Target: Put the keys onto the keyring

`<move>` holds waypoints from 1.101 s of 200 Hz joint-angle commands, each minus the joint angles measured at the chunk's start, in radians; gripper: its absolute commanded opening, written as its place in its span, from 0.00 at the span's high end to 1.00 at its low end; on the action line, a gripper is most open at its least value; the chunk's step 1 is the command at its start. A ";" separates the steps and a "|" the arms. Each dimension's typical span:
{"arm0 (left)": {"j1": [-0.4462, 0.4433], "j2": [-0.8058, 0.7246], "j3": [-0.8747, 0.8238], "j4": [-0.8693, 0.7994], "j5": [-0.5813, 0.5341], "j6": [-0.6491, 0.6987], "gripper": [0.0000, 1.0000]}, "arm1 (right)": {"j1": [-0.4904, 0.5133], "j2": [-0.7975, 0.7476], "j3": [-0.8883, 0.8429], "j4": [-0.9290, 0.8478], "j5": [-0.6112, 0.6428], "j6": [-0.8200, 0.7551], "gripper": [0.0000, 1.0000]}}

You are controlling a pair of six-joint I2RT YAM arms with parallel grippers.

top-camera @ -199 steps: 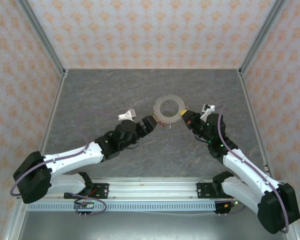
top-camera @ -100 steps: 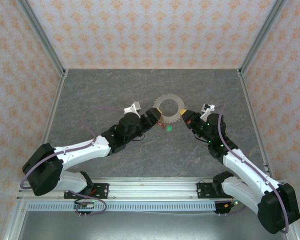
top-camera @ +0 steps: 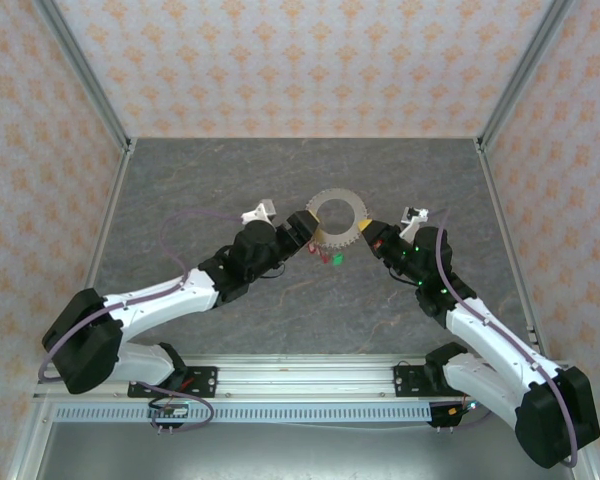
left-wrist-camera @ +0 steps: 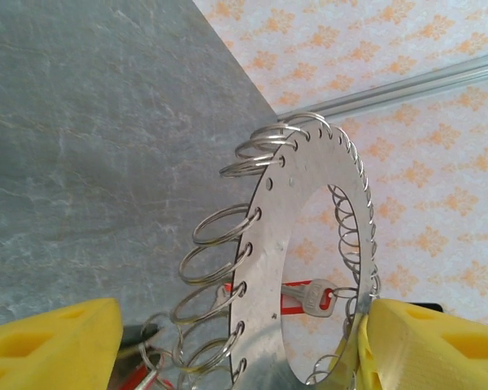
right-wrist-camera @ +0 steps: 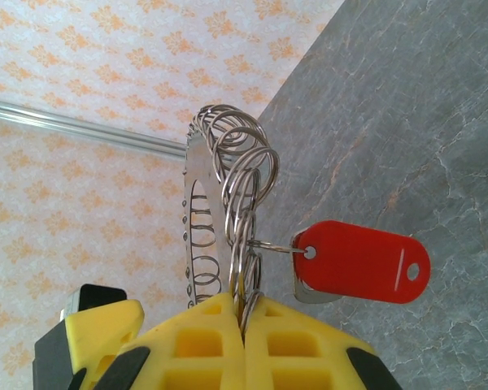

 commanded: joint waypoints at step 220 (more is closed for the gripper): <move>0.056 0.026 0.094 0.076 0.146 0.088 0.89 | -0.005 -0.037 0.045 0.046 -0.076 -0.058 1.00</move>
